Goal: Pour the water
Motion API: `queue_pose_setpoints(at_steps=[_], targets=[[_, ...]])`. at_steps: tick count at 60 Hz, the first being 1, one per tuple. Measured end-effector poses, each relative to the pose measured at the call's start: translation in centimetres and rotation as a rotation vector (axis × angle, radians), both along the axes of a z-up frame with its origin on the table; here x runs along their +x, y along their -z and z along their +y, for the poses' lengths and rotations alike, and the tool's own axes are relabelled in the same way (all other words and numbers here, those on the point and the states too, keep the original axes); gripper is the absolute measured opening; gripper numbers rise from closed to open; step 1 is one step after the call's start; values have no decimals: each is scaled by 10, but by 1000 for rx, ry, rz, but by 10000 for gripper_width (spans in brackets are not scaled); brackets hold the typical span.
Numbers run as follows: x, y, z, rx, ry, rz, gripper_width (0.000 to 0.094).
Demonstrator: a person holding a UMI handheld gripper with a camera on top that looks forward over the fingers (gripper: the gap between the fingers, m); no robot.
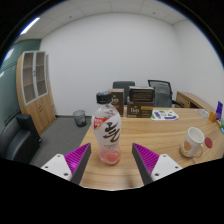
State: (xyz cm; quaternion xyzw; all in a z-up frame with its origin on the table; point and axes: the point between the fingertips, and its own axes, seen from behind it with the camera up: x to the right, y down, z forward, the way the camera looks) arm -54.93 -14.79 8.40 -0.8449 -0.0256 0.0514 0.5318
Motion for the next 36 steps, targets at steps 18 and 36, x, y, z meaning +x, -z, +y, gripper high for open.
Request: queue_pose_setpoints(at_steps=[18,36], targets=[[-17,8,58,89,-21,5,489],[-14,2,52,112,-15,19,298]])
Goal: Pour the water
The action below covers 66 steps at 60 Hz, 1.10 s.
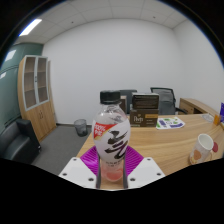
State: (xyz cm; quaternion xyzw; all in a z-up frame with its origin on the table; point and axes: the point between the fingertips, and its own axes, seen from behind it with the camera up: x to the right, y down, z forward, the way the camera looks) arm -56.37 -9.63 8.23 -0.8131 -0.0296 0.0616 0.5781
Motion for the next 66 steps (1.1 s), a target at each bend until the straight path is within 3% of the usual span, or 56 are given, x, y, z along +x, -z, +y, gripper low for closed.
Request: queue_pose_setpoints(at_steps=[8,22,31,51,56,66], targets=[[12,-40,-7,7,-27,184,298],[62,-143,-20,-15,-29,863,298],[109,-171,-24,-48,-56,1320,293],[182,-121,-14,-190,65,2042,294],[187,-113,-15,-217,86,2081,296],[182,-112,-17,-261,58,1960,296]])
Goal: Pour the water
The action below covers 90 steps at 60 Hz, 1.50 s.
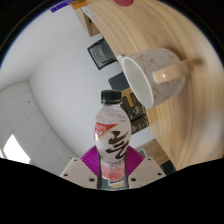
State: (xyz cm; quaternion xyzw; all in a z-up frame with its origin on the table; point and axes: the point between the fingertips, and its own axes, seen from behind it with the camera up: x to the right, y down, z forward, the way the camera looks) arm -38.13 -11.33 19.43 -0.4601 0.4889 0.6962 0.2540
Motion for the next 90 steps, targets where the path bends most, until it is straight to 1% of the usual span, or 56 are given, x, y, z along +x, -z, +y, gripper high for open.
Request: queue_pose_setpoints(at_steps=[5,11,17,18,19,24,31,33,41,49,50,63,65,69,75,78,81,83,86,87,88,90], targets=[[5,-12,-7,34,-30,-170,295],[23,-36,-8,122,-42,-433,295],[63,-57,-3,223,-1,-782,298],[78,-65,-12,238,8,-834,297],[82,-61,-2,246,18,-902,297],[131,-64,-3,282,59,-1185,298],[204,-44,6,249,120,-1519,298],[225,-38,-3,243,135,-1611,297],[290,8,-3,167,123,-1897,297],[325,59,-2,85,73,-1936,297],[326,67,-4,82,78,-1942,297],[342,126,-6,39,9,-1952,304],[344,122,-6,59,45,-1951,301],[344,125,-8,55,53,-1953,310],[340,123,-9,65,54,-1973,397],[338,123,-9,67,35,-1981,470],[339,126,-11,48,10,-1986,534],[338,128,-15,27,-12,-1987,637],[336,126,-20,12,-34,-1976,863],[336,124,-22,9,-39,-1972,863],[335,122,-24,7,-41,-1971,836],[338,118,-29,-2,-35,-1976,827]])
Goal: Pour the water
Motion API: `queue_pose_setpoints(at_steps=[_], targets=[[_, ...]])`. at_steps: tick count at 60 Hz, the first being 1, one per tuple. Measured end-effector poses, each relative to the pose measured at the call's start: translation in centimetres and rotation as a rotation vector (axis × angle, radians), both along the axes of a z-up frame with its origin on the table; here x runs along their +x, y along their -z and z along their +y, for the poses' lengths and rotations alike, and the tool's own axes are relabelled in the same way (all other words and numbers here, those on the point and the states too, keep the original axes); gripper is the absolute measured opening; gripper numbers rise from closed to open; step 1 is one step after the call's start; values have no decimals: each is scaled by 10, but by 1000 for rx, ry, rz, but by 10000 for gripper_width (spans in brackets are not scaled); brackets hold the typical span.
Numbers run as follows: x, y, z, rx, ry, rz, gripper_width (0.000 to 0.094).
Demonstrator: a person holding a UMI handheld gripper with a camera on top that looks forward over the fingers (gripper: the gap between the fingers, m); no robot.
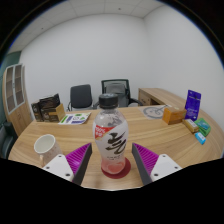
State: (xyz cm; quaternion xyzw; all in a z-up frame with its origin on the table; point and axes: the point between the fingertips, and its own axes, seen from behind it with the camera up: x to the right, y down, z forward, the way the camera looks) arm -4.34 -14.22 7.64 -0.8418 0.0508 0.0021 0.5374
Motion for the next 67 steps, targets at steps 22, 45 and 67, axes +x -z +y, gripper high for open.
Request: queue_pose_setpoints(at_steps=[22,45,67], targets=[[-39,-93,-137,-36,3,-72,852],[-78,-147,-273,-72,-7,-84,859],[-63,-159,-305,-71,35,-62,855]])
